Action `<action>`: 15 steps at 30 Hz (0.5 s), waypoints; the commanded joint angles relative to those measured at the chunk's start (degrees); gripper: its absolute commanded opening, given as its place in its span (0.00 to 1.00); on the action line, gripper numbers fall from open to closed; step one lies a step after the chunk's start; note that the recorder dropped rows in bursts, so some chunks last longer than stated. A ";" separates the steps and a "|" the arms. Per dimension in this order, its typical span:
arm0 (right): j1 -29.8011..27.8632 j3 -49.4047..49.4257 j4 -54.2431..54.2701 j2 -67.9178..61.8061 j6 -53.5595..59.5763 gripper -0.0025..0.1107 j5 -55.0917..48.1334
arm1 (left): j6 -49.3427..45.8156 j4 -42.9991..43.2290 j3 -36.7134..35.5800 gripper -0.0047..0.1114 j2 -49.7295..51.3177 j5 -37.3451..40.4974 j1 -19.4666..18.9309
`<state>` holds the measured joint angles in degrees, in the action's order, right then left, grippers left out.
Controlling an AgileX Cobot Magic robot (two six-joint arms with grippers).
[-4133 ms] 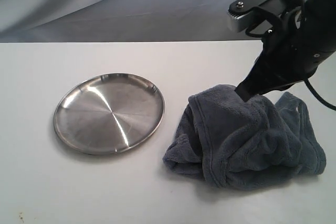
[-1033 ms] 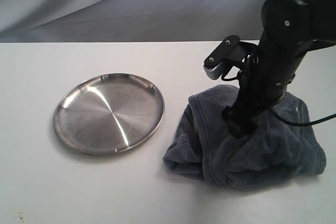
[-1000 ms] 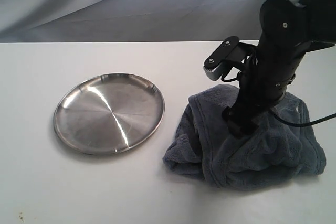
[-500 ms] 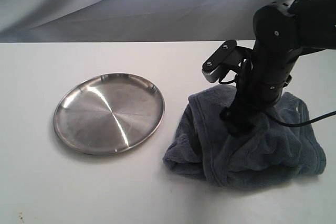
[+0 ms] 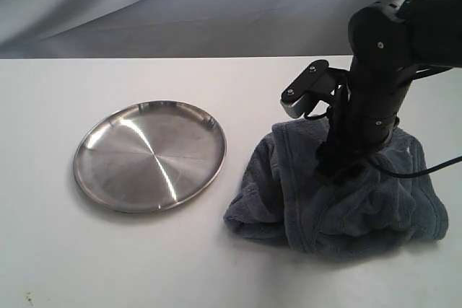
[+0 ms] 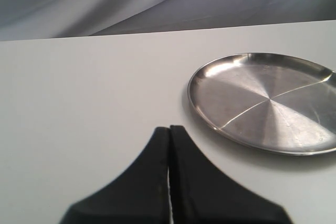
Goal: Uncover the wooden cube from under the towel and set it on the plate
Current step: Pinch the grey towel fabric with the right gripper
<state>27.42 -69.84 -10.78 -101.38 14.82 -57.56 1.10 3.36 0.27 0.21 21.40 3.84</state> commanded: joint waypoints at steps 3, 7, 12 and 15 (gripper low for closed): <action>0.00 -0.30 0.02 0.65 0.16 0.02 -1.65 | 0.28 -0.14 -0.27 0.04 -0.21 -0.68 0.12; 0.00 -0.30 0.02 1.74 0.16 0.04 -1.45 | 0.28 -0.14 -0.27 0.04 -0.21 -0.68 0.12; 0.00 -0.30 0.02 2.39 0.05 0.28 -1.04 | 0.28 -0.14 -0.27 0.04 -0.21 -0.68 0.12; 0.00 -0.30 0.98 2.39 -0.05 0.50 -0.67 | 0.28 -0.14 -0.27 0.04 -0.21 -0.68 0.12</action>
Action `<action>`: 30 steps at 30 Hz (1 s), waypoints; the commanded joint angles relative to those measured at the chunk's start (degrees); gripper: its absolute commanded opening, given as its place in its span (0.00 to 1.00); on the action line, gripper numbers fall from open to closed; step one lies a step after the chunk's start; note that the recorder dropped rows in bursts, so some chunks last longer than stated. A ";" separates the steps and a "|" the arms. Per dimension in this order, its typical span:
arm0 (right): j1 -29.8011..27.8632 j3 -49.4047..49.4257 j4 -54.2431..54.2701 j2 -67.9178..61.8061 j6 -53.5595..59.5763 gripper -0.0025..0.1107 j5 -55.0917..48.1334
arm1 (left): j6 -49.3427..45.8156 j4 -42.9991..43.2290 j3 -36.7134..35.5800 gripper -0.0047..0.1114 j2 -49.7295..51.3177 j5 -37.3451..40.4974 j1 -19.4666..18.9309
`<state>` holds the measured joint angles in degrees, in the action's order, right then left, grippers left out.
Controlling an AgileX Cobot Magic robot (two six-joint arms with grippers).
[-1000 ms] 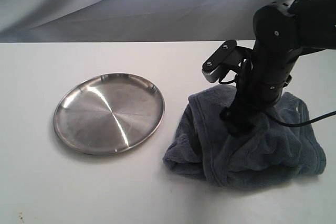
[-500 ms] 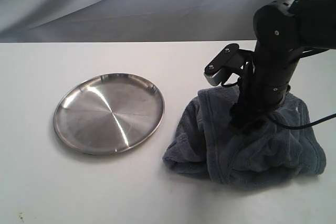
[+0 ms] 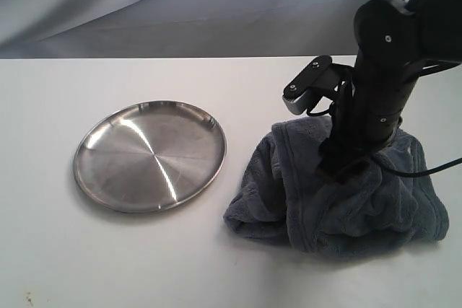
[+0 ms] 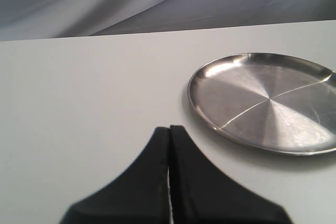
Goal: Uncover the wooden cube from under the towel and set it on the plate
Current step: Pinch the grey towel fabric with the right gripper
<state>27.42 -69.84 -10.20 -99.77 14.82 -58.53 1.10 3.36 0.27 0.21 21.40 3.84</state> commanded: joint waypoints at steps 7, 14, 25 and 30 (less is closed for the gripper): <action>0.00 -0.30 0.65 1.02 0.20 0.45 0.88 | 0.28 -0.14 -0.27 0.04 -0.21 -0.68 0.12; 0.00 -0.30 0.65 1.95 0.20 0.04 0.88 | 0.28 -0.14 -0.27 0.04 -0.21 -0.68 0.12; 0.00 -0.30 6.54 6.54 3.21 0.02 1.42 | 0.28 -0.14 -0.27 0.04 -0.21 -0.68 0.12; 0.00 -0.30 6.36 7.48 4.72 0.02 1.42 | 0.28 -0.14 -0.27 0.04 -0.21 -0.68 0.12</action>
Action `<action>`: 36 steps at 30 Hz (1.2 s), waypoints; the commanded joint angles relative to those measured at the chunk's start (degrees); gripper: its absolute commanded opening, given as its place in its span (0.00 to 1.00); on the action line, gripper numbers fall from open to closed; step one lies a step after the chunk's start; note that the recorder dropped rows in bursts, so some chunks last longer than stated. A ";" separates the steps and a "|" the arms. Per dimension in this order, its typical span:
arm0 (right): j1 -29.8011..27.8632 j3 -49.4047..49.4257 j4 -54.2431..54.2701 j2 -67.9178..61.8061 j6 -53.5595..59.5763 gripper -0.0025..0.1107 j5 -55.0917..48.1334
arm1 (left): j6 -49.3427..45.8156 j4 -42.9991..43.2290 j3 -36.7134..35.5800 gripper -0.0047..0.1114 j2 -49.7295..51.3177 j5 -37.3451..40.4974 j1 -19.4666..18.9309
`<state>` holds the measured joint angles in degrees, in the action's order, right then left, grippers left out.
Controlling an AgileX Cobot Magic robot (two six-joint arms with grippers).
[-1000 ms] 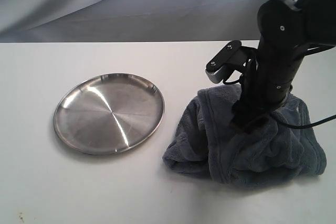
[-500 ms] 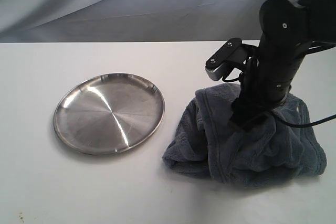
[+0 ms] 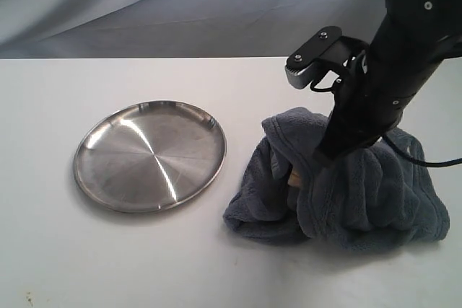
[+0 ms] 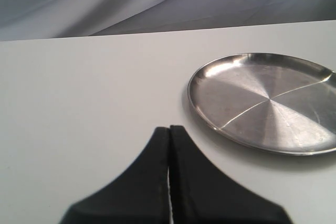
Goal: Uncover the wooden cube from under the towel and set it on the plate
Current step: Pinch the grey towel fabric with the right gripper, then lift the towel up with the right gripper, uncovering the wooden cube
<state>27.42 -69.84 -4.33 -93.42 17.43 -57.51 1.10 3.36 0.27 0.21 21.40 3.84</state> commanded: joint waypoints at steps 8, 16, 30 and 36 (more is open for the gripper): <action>0.00 -0.30 0.48 2.62 3.55 0.02 0.38 | 0.28 -0.14 -0.27 0.04 -0.21 -0.68 0.12; 0.00 -0.30 0.48 11.43 3.65 0.02 2.69 | 0.28 -0.14 -0.27 0.04 -0.21 -0.68 0.12; 0.00 -0.30 -2.72 22.61 3.55 0.02 14.36 | 0.28 -0.14 -0.27 0.04 -0.21 -0.68 0.12; 0.00 -0.30 -9.57 22.36 -1.28 0.02 16.50 | 0.28 -0.14 -0.27 0.04 -0.21 -0.68 0.12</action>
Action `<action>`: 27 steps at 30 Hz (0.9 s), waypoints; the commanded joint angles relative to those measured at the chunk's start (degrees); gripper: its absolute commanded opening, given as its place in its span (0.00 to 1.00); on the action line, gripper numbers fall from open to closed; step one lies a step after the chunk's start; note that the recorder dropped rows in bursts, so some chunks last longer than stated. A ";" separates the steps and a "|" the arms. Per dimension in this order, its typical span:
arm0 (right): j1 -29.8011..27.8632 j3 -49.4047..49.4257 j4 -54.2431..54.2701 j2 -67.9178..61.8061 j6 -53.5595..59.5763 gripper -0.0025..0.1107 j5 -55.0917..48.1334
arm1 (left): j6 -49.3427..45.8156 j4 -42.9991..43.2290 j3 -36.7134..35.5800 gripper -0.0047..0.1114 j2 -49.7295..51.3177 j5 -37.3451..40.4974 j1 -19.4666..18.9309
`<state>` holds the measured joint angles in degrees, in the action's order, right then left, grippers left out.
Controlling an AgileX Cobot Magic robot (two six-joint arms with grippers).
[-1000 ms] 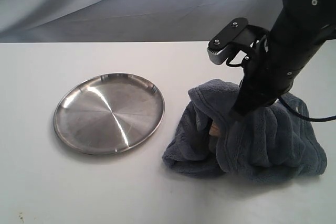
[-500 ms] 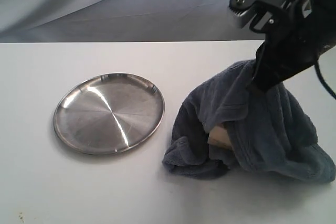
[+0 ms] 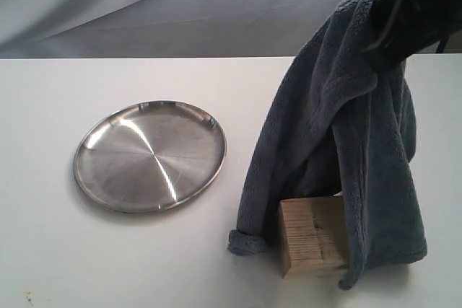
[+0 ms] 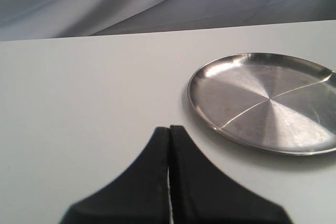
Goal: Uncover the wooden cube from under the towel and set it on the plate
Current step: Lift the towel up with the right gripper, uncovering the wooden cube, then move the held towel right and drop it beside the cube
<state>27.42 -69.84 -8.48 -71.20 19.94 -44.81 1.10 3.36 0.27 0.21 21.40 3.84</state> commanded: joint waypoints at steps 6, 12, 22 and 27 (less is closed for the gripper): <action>0.00 -0.30 -18.24 0.14 -15.62 0.02 13.25 | 0.28 -0.14 -0.27 0.04 -0.21 -0.68 0.12; 0.00 -0.30 -18.12 0.14 -17.79 0.02 28.80 | 0.28 -0.14 -0.27 0.04 -0.21 -0.68 0.12; 0.00 -0.30 -18.12 0.54 -17.79 0.02 31.93 | 0.28 -0.14 -0.27 0.04 -0.21 -0.68 0.12; 0.00 -0.30 -18.12 0.54 -17.79 0.02 29.49 | 0.28 -0.14 -0.27 0.04 -0.21 -0.68 0.12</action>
<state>27.42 -69.84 -26.03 -71.29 2.34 -14.78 1.10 3.36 0.27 0.21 21.40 3.84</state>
